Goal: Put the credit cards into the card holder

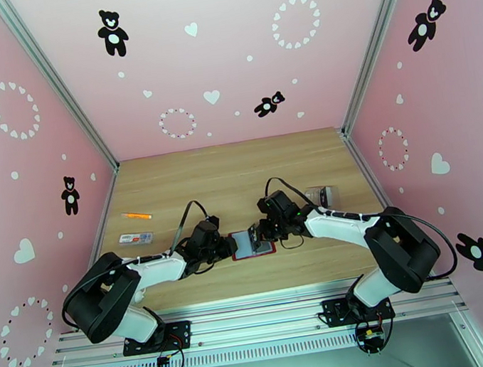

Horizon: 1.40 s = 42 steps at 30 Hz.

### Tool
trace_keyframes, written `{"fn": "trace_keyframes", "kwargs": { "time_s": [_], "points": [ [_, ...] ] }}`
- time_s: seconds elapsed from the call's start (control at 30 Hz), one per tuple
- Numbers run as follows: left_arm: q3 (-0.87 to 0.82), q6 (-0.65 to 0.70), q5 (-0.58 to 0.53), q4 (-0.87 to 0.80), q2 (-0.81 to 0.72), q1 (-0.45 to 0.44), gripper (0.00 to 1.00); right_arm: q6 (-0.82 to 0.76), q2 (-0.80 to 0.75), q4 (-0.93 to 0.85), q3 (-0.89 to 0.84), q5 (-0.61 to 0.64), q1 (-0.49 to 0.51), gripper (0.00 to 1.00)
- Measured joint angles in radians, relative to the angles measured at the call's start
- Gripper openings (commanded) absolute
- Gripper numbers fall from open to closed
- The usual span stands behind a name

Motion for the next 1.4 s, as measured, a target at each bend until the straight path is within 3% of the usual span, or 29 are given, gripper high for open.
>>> {"fn": "trace_keyframes", "kwargs": {
  "time_s": [1.4],
  "points": [
    [-0.02, -0.007, 0.003, 0.04, 0.0, 0.0, 0.34, 0.082, 0.001, 0.063, -0.056, 0.044, 0.006, 0.0]
  ]
}}
